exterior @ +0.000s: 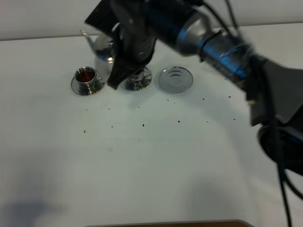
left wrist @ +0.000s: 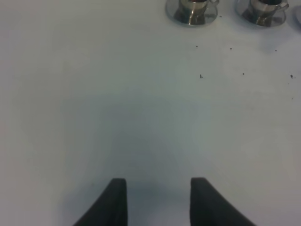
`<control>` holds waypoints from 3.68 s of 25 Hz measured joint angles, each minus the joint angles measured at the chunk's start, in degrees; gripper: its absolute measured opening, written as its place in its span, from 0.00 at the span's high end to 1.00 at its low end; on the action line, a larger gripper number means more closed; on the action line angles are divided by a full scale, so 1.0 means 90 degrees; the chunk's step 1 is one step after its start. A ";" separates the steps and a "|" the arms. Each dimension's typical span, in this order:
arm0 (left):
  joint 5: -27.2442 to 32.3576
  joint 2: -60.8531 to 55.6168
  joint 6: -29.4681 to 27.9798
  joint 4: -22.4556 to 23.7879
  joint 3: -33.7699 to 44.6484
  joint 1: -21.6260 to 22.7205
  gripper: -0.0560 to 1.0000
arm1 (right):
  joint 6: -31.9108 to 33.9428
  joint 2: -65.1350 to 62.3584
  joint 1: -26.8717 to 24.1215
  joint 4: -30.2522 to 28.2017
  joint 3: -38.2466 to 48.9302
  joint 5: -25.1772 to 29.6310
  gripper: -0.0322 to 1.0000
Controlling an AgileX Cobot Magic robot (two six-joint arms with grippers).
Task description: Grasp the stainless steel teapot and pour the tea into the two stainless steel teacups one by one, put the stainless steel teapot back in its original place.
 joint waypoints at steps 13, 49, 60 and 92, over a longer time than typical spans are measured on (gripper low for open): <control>0.0000 0.0000 -0.0010 0.0000 0.0000 0.0000 0.59 | -0.0342 -0.0858 -0.1291 0.0116 0.2717 -0.0805 0.79; 0.0000 0.0000 0.0002 0.0000 0.0000 0.0000 0.59 | -0.0555 -0.0091 -0.1749 0.0328 0.2805 -0.2412 0.79; 0.0000 0.0000 0.0002 0.0000 0.0000 0.0000 0.59 | -0.0555 -0.0091 -0.1749 0.0328 0.2812 -0.2484 0.76; 0.0000 0.0000 -0.0008 0.0000 0.0000 0.0000 0.59 | 0.0206 -0.3232 -0.1991 0.0741 0.5145 -0.0056 0.42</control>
